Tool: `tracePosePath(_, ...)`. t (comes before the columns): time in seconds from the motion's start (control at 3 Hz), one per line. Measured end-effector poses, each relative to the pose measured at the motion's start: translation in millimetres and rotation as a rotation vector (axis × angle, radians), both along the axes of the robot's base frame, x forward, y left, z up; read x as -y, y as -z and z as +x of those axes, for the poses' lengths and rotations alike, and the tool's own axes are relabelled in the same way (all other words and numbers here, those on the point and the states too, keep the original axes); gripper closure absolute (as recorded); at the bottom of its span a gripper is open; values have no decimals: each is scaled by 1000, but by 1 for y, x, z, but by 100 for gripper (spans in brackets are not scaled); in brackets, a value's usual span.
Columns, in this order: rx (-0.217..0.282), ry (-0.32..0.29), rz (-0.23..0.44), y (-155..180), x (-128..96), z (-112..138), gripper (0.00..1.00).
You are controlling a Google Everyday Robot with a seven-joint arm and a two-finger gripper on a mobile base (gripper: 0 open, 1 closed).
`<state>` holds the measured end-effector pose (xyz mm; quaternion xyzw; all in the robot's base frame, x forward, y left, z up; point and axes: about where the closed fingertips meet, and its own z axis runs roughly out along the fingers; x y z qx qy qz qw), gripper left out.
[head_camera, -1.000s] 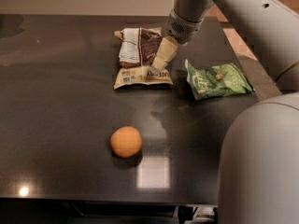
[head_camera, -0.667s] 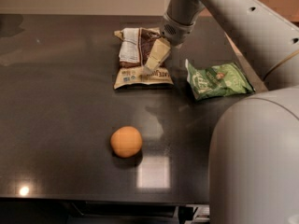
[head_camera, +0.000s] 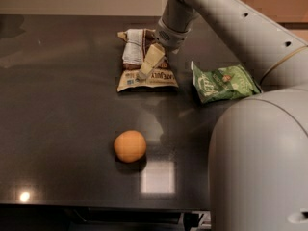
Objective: Pick brown chip bag
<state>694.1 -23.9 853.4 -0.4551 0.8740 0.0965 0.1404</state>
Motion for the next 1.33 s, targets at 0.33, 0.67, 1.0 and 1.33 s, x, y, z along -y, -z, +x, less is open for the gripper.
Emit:
tracePosePath(0.33,-10,5,5,6,-11,0,3)
tracePosePath(0.67,-28,17,20,6,-15,-2,21)
tracePosePath(1.0,-35,13,60,-4,-17,-6,44)
tracePosePath(1.33,-37,4,103,-18,-18,-14,68)
